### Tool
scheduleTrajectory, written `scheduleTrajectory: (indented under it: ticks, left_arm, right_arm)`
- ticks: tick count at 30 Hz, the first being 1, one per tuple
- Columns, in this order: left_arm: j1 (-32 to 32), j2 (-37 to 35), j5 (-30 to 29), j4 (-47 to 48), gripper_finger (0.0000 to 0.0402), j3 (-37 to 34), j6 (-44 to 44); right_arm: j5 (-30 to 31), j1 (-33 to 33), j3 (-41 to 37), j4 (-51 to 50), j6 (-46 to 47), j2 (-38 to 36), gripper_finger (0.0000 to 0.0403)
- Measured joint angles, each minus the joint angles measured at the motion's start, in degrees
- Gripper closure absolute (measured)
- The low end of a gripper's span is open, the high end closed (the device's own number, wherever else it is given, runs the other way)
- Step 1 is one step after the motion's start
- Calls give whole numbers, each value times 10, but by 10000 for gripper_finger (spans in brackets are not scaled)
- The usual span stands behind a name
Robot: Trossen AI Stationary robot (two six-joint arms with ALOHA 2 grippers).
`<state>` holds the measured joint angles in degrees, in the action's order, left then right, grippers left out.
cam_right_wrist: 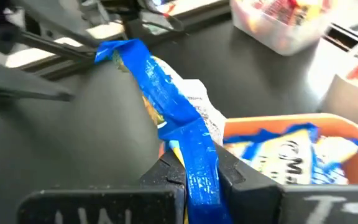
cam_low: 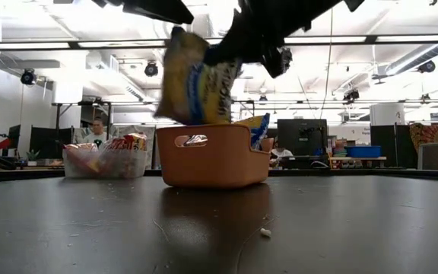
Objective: Sort Maruchan noodles
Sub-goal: Put the blue bag into the orange bin
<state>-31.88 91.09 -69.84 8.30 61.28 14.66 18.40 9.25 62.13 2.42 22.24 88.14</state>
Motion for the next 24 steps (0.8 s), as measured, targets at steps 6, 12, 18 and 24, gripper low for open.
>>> scheduleTrajectory:
  ticks: [6, 12, 18, 24]
  left_arm:
    - [13, -3, -2, 25, 291, 0, 13]
    - [24, -3, -2, 26, 291, 0, 10]
    - [25, -10, -75, 38, 291, 0, 4]
    - [26, -33, -90, 38, 291, 0, 13]
  right_arm:
    - [-18, -31, -1, -65, 24, -16, 386]
    - [-39, -42, -3, -67, 51, -2, 386]
    - [-41, -43, -3, -73, 63, 18, 386]
    - [-48, -47, -3, -72, 64, 36, 386]
